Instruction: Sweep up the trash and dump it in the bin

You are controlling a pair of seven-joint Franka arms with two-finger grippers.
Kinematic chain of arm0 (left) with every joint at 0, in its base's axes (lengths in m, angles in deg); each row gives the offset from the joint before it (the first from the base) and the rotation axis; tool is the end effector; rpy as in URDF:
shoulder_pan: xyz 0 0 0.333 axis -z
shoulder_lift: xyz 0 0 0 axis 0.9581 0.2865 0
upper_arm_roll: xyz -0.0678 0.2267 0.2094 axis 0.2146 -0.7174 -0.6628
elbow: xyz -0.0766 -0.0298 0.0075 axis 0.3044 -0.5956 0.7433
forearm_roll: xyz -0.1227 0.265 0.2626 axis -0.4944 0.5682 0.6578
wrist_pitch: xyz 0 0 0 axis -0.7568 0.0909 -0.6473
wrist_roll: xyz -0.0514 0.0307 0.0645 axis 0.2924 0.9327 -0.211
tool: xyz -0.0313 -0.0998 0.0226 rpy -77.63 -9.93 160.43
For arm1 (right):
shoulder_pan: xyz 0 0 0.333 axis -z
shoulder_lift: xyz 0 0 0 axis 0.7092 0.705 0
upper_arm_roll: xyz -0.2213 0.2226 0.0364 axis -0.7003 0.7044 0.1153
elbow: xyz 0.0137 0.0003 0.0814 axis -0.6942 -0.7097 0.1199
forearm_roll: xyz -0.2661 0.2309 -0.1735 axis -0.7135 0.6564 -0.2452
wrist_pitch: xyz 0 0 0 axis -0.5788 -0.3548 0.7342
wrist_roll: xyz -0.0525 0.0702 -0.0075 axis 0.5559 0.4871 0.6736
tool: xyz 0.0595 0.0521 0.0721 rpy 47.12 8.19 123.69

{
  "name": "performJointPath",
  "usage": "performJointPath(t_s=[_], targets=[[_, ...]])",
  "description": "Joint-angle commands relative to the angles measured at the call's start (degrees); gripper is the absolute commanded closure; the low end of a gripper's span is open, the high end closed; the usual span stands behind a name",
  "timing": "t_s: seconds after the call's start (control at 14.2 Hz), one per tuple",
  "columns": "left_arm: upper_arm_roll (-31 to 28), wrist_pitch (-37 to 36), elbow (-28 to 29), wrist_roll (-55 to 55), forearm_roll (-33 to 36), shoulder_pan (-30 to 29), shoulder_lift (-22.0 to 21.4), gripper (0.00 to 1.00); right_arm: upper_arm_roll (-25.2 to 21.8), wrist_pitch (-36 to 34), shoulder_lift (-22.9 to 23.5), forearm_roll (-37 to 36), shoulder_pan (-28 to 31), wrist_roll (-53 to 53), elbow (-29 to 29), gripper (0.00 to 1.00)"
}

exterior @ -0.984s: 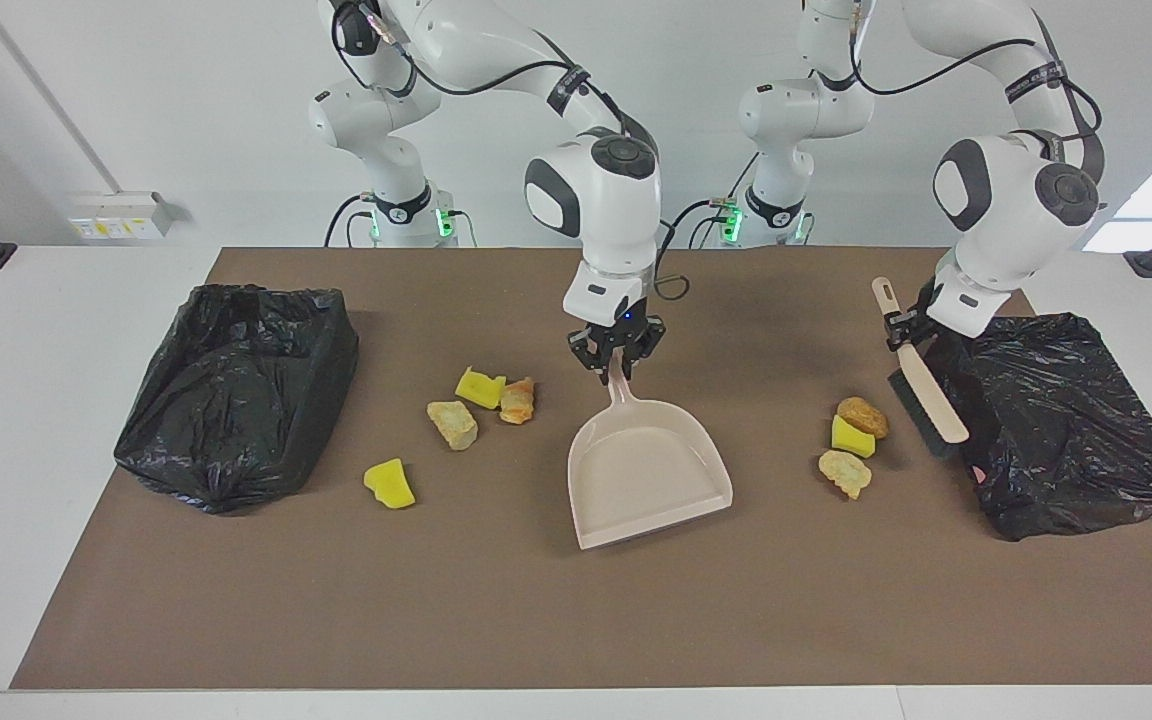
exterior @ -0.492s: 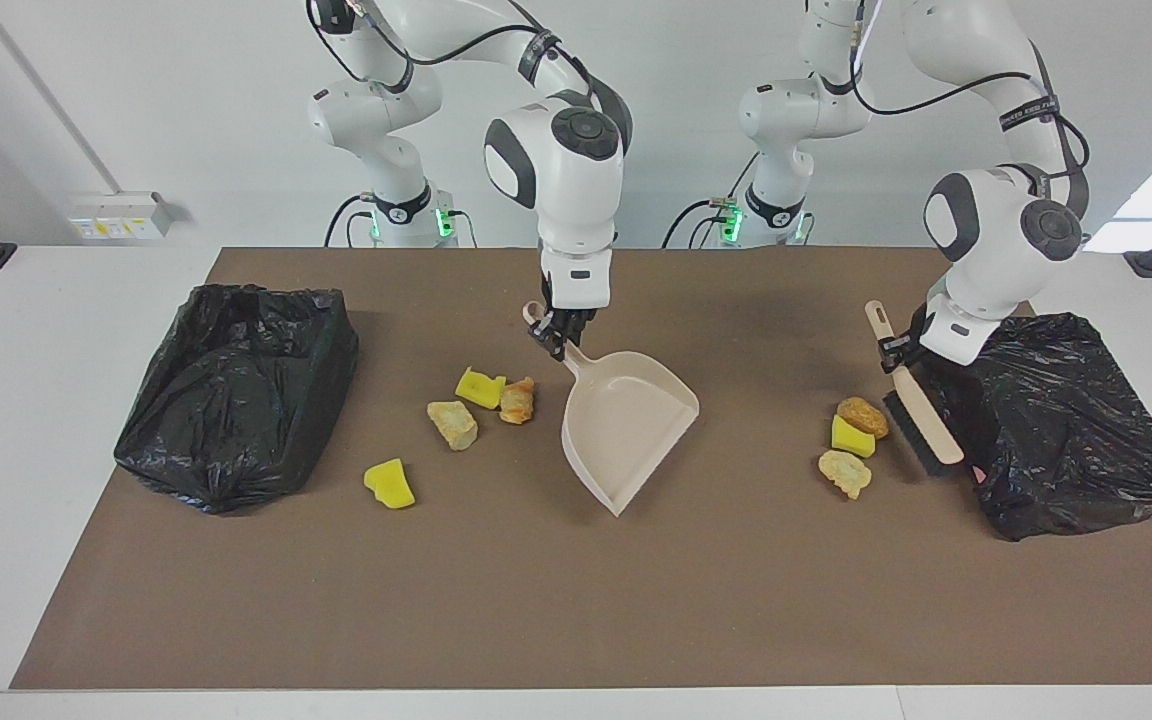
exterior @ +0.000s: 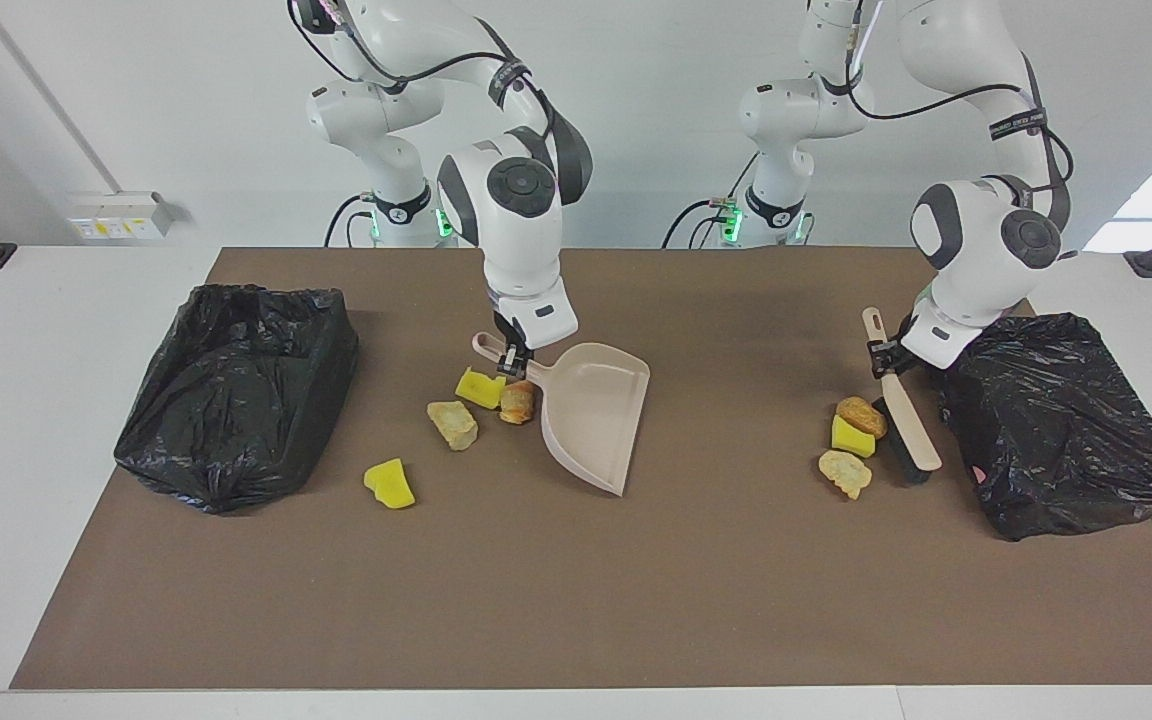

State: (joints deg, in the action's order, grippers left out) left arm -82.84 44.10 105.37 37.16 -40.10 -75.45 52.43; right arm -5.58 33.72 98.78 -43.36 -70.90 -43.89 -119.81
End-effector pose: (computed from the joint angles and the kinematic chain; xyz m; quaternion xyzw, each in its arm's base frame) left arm 0.5312 0.0176 0.3560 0.9977 0.0062 -0.0675 0.0023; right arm 0.5592 0.2829 0.4198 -0.7877 -0.6147 0.0401 0.0006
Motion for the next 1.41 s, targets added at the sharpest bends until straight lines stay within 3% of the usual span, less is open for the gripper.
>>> performJointPath(t_s=[0.0,0.28,0.56,1.33], targets=[[-0.12,1.11,1.36,1.29,0.60,1.31,-0.78,1.00,0.49,4.08,-2.30,2.55,0.77,-6.07,-4.60,1.00],[-0.04,1.37,2.15,4.71,-1.24,4.64,-1.13,1.00,0.41,11.47,-2.04,2.55,0.33,-11.25,-7.77,1.00],[0.05,1.81,2.95,6.39,-1.86,10.62,-1.57,1.00,0.41,11.66,-2.13,2.29,0.42,-11.44,-8.30,1.00],[0.31,6.29,2.68,22.82,-15.30,33.29,-2.27,1.00,0.41,11.57,-2.13,2.29,0.69,-11.35,-8.39,1.00]])
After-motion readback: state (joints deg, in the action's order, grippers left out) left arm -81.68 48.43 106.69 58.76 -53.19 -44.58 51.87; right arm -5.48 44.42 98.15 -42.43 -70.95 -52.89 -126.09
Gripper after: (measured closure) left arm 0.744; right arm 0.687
